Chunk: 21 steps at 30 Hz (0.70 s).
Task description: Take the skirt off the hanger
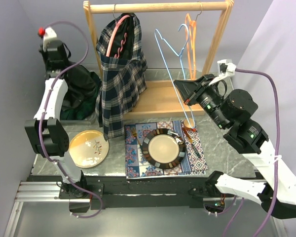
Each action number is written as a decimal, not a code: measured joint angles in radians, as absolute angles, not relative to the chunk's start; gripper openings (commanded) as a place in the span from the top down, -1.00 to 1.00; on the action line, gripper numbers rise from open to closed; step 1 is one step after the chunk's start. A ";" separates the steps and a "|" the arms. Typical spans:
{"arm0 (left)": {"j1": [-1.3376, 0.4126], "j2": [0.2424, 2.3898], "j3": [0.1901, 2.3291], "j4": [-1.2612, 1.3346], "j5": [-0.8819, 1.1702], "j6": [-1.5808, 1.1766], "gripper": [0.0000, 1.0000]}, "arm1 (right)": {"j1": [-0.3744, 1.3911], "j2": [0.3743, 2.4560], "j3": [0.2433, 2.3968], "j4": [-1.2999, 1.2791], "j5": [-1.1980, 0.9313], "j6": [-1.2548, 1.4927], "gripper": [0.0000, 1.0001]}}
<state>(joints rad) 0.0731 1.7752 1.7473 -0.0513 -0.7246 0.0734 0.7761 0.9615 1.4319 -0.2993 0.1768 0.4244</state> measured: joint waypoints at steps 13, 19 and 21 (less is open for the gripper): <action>0.187 1.827 1.401 -0.260 -0.383 -0.517 0.36 | 0.776 0.972 1.421 -0.281 0.194 0.406 1.00; 0.204 1.864 1.457 -0.371 -0.319 -0.574 -0.31 | 0.776 0.971 1.423 -0.287 0.199 0.403 1.00; 0.199 1.852 1.507 -0.401 -0.332 -0.569 -0.44 | 0.776 0.968 1.423 -0.287 0.203 0.406 1.00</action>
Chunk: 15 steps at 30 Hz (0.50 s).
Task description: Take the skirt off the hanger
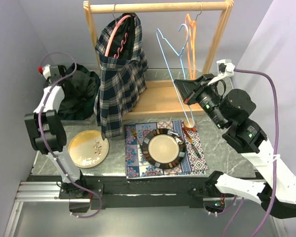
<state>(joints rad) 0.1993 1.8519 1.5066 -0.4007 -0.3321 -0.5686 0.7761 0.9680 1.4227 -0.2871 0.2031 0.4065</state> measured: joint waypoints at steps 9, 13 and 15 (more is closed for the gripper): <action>0.151 1.449 1.522 -0.365 -0.361 -0.493 -0.85 | 0.775 1.032 1.517 -0.347 0.295 0.397 1.00; 0.159 1.369 1.522 -0.268 -0.262 -0.490 -0.75 | 0.753 1.085 1.534 -0.353 0.302 0.395 1.00; 0.164 1.386 1.521 -0.232 -0.207 -0.492 -0.74 | 0.727 1.134 1.572 -0.363 0.292 0.395 1.00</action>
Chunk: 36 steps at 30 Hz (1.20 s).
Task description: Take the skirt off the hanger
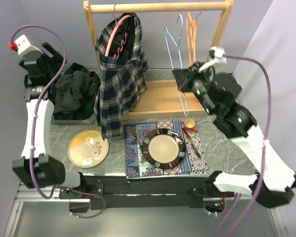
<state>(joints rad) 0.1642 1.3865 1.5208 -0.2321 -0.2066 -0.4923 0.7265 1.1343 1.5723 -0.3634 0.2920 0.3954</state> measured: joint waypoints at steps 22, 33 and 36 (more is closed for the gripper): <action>0.129 1.182 1.342 -0.197 0.273 -0.438 -0.86 | 0.496 1.658 2.091 -0.396 0.192 0.400 1.00; -0.099 1.079 1.206 -0.069 0.387 -0.353 -0.89 | 0.448 1.728 2.100 -0.411 0.181 0.428 1.00; -0.160 1.079 1.207 -0.073 0.381 -0.329 -0.89 | 0.445 1.728 2.091 -0.414 0.177 0.438 0.69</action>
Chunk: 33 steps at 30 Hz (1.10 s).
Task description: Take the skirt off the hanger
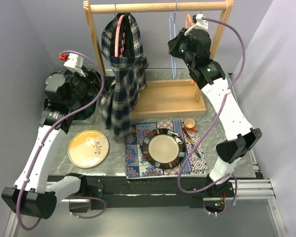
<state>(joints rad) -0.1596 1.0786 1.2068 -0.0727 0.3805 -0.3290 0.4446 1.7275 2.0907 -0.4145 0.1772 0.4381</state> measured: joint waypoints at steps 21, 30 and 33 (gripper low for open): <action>-0.376 1.087 1.442 -0.122 0.170 -0.301 -0.86 | 0.438 1.604 2.057 -0.601 0.147 0.471 -0.33; -0.432 1.089 1.451 -0.175 -0.005 -0.301 -0.86 | 0.479 1.456 2.096 -0.724 0.092 0.473 -0.38; -0.432 1.064 1.418 -0.186 -0.048 -0.303 -0.82 | 0.544 1.460 2.167 -0.736 0.086 0.464 -0.37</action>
<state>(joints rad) -0.4316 1.0637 1.4178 -0.1856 -0.0483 -0.3027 0.5438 1.4605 2.1670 -0.7357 0.0860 0.4644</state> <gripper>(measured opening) 0.927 0.687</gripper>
